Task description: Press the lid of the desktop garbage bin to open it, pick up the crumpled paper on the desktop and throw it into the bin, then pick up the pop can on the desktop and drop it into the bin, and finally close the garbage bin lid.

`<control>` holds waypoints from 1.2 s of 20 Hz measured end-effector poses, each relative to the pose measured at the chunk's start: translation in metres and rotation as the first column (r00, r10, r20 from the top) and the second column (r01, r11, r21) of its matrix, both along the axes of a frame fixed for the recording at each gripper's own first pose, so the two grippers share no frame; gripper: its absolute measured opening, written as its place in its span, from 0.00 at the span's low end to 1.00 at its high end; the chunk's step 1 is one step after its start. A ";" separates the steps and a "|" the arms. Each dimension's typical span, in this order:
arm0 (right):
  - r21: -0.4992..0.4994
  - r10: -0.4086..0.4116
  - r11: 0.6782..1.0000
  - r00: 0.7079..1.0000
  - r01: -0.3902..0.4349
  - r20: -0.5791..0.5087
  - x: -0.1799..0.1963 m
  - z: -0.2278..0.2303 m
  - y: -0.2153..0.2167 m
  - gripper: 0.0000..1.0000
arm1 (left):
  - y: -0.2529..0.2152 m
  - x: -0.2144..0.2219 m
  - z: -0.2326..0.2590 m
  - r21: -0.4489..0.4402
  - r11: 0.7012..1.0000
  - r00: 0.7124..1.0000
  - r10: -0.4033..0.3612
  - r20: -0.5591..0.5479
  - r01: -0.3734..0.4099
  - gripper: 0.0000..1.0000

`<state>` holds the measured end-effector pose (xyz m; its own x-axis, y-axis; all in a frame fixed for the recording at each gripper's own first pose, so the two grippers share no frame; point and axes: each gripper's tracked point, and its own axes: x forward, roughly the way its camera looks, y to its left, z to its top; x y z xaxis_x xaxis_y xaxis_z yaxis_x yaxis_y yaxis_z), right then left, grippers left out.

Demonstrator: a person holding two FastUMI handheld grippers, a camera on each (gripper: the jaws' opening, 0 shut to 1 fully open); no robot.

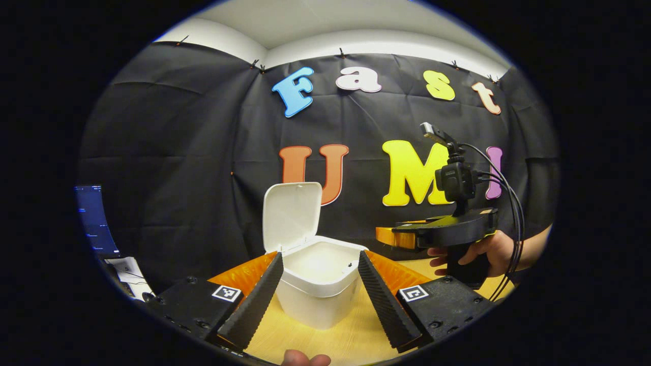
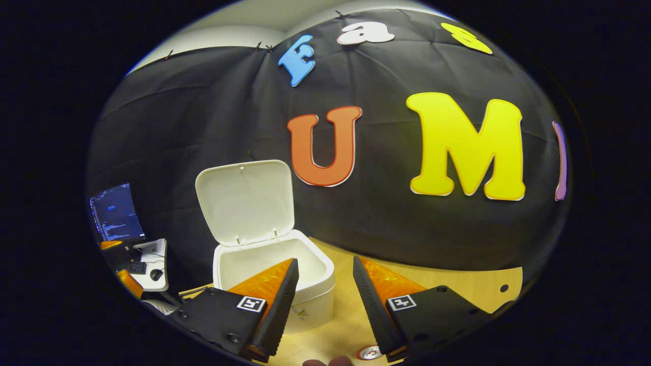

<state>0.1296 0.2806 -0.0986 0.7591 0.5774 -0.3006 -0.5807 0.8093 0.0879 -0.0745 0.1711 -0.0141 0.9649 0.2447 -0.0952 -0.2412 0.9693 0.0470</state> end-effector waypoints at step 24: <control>-0.038 -0.514 0.853 0.850 0.521 0.115 -0.118 0.020 -0.344 0.73 | -0.158 0.050 -0.136 -0.037 0.902 0.894 -0.431 -0.123 0.430 0.97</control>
<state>0.0118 -0.0631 -0.0783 0.9696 0.0749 -0.2328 -0.0794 0.9968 -0.0100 -0.0246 0.0127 -0.1503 0.9557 -0.1932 -0.2219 0.2070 0.9775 0.0404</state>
